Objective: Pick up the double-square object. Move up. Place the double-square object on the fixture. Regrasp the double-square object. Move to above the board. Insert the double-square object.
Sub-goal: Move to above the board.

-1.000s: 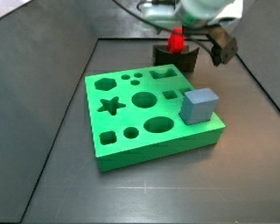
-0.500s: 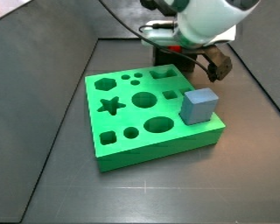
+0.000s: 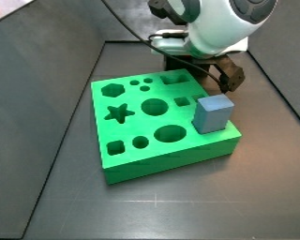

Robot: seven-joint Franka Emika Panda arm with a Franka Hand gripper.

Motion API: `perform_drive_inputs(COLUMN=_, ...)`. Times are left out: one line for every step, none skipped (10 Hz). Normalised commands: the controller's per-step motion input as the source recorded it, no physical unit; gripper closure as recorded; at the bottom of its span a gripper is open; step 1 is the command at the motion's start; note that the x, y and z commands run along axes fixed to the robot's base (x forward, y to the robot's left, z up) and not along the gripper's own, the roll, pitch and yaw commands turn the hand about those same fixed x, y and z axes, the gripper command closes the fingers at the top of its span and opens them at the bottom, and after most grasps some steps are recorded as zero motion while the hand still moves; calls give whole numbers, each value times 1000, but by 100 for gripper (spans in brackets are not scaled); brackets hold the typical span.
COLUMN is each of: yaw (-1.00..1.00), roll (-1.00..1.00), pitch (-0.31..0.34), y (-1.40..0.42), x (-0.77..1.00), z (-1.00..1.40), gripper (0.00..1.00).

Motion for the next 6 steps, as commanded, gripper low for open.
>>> perform_drive_inputs(yaw=-307, roll=250, pitch=250, y=30, x=128, z=1000, gripper=100)
perform_drive_inputs(yaw=-221, roll=174, pitch=292, y=30, x=120, z=1000, gripper=100)
perform_drive_inputs(yaw=-121, roll=107, pitch=312, y=31, x=116, z=1000, gripper=100)
perform_drive_inputs(yaw=-1, roll=33, pitch=334, y=28, x=111, z=1000, gripper=100)
perform_drive_inputs(yaw=81, roll=-8, pitch=336, y=27, x=110, z=1000, gripper=100)
perform_drive_inputs(yaw=145, roll=-26, pitch=320, y=25, x=109, z=1000, gripper=100)
